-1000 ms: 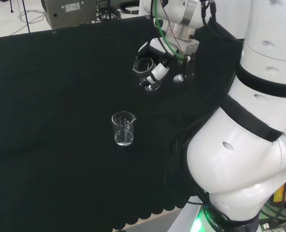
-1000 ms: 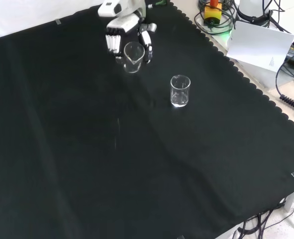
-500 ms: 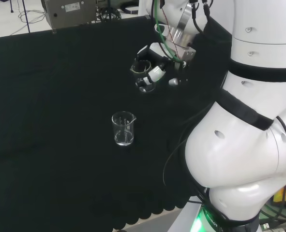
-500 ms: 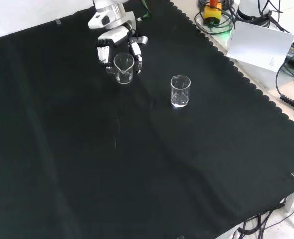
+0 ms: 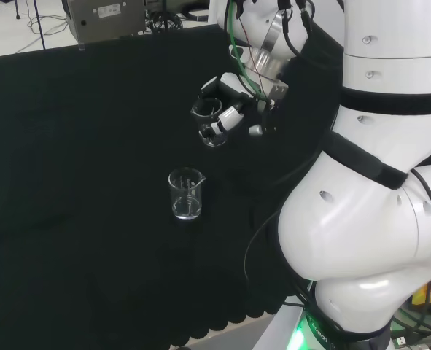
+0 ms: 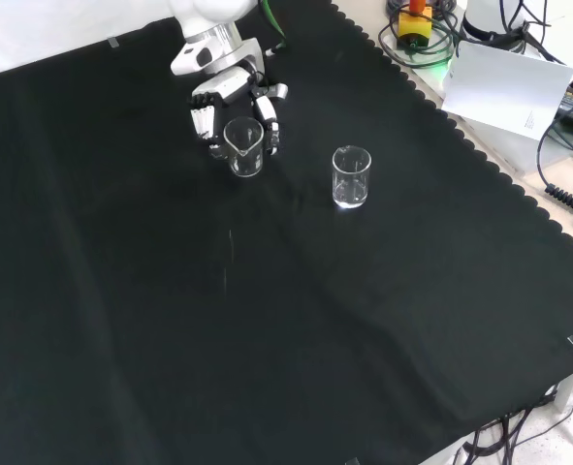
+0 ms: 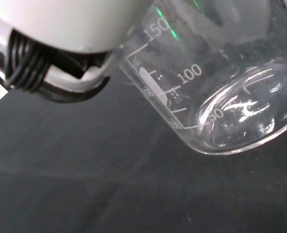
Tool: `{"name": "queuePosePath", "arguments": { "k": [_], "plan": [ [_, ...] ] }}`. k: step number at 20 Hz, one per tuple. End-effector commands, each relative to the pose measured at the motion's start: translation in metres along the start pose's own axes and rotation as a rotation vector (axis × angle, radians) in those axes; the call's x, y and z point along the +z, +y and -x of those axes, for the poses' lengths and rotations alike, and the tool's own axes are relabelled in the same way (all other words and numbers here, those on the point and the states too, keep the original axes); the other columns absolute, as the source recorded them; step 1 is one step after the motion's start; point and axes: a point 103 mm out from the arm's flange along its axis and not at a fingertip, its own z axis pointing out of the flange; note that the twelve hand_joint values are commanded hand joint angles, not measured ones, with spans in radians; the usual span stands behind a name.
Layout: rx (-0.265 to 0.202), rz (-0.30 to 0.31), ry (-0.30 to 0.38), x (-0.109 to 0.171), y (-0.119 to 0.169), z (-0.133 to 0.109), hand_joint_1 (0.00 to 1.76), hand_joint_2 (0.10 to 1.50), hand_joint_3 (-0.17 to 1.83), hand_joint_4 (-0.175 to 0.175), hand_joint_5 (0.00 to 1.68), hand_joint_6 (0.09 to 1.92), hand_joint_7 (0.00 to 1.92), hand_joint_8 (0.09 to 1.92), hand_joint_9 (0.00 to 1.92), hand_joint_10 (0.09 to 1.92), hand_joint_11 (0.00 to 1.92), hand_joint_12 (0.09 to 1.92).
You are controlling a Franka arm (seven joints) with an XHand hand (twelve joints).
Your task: Place the beaker back on the table.
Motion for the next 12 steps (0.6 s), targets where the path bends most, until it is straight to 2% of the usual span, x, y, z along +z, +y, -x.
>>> {"name": "queuePosePath", "arguments": {
  "k": [1,6,8,12],
  "plan": [
    [0.008,0.014,0.035,0.006,0.006,0.011,1.30,0.55,0.95,-0.175,1.15,1.00,1.21,0.98,1.51,0.79,1.29,0.90],
    [0.020,0.018,0.047,0.016,0.009,0.014,1.30,0.55,0.95,-0.175,1.15,1.00,1.21,0.98,1.51,0.78,1.28,0.89],
    [0.021,0.006,0.024,0.024,0.018,0.003,1.30,0.55,0.94,-0.175,1.15,1.00,1.21,0.98,1.51,0.78,1.28,0.89],
    [0.026,0.008,0.040,0.024,0.014,0.012,1.30,0.56,0.94,-0.175,1.15,0.99,1.21,0.97,1.50,0.77,1.27,0.89]
  ]
}}
